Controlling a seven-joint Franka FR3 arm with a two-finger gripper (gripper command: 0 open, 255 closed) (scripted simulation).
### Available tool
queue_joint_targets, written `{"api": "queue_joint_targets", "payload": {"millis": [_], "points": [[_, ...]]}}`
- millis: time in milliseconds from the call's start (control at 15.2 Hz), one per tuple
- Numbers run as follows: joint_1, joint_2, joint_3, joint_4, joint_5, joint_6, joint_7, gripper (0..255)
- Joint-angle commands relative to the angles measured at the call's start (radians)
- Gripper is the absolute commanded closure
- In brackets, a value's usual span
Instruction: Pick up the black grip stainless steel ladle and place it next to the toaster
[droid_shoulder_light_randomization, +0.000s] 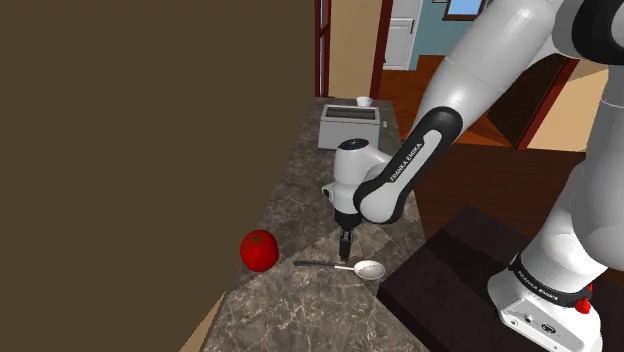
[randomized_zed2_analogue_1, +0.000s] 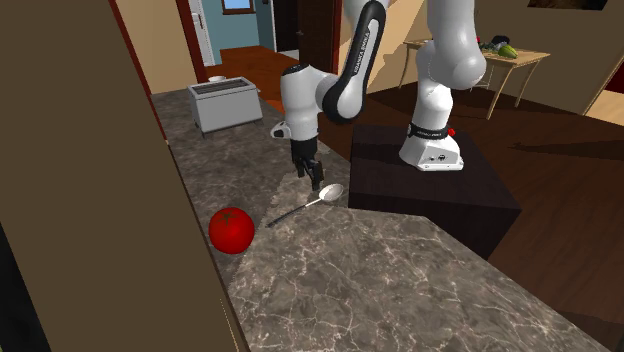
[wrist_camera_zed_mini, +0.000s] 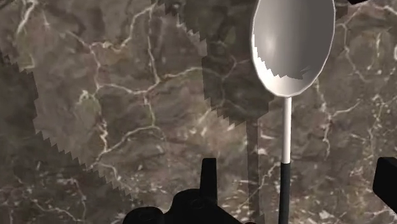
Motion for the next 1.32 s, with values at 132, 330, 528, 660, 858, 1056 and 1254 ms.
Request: {"api": "queue_joint_targets", "payload": {"millis": [132, 330, 528, 660, 858, 1056, 1254], "points": [[0.044, 0.125, -0.006, 0.056, -0.039, 0.076, 0.017, 0], [0.057, 0.17, -0.017, 0.065, -0.049, 0.112, 0.025, 0], [0.069, 0.215, -0.029, 0.076, -0.058, 0.146, 0.031, 0], [0.072, 0.224, -0.031, 0.078, -0.06, 0.153, 0.032, 0], [0.072, 0.224, -0.031, 0.079, -0.059, 0.152, 0.032, 0], [0.072, 0.224, -0.031, 0.078, -0.059, 0.152, 0.032, 0], [0.072, 0.224, -0.031, 0.078, -0.059, 0.152, 0.032, 255]]}}
